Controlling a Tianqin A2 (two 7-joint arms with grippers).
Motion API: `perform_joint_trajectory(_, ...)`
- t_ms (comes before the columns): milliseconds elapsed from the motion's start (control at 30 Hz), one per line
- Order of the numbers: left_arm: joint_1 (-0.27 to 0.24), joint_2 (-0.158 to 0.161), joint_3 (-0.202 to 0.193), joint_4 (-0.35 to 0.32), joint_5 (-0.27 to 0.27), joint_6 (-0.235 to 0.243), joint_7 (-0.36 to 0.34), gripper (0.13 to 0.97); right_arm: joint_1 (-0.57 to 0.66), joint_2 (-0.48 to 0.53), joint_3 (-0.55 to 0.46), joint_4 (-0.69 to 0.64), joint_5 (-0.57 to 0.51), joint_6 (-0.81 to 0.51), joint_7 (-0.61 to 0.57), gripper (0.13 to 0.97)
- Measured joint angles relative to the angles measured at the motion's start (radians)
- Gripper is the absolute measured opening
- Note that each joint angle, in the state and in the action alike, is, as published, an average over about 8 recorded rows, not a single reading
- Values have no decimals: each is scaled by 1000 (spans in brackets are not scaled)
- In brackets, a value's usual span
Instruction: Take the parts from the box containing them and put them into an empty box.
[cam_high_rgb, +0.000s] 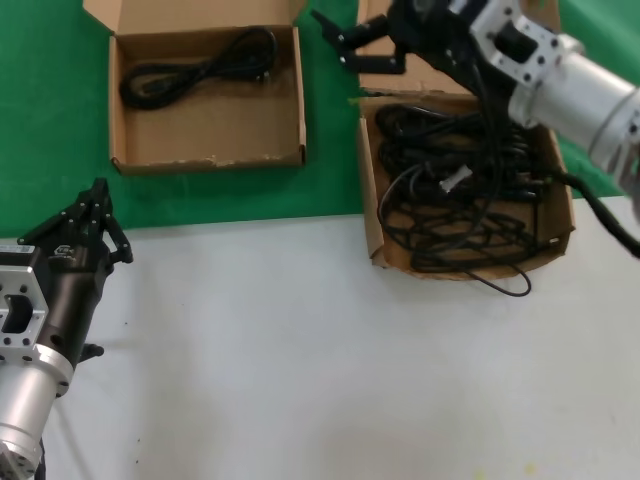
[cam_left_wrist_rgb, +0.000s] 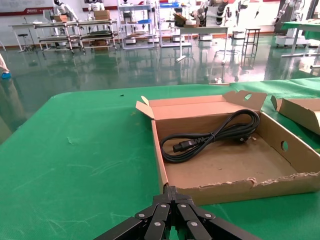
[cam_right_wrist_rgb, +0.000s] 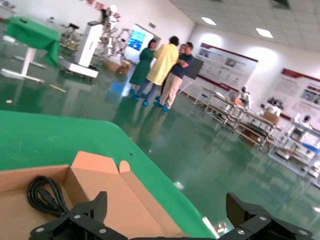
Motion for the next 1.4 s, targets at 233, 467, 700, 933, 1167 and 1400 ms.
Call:
perform_joint_trajectory(233, 0, 0, 0, 0, 0, 0, 0, 145, -62, -7, 43, -6, 66, 20, -45, 862)
perform_joint_trajectory(467, 0, 0, 0, 0, 0, 0, 0, 152, -74, -10, 49, -6, 76, 25, -51, 936)
perform_joint_trajectory(700, 1, 0, -1, 0, -1, -1, 0, 160, -115, -8, 60, 12, 84, 49, -36, 951)
perform_joint_trajectory(933, 3, -1, -2, 0, -3, -2, 1, 217, -182, -7, 77, 42, 97, 91, -11, 966)
perform_joint_trajectory(1167, 4, -1, -3, -1, -4, -3, 1, 307, -254, -5, 96, 73, 111, 135, 15, 966)
perform_joint_trajectory(1400, 6, -1, -4, -1, -6, -5, 2, 429, -326, -3, 114, 104, 125, 180, 41, 966)
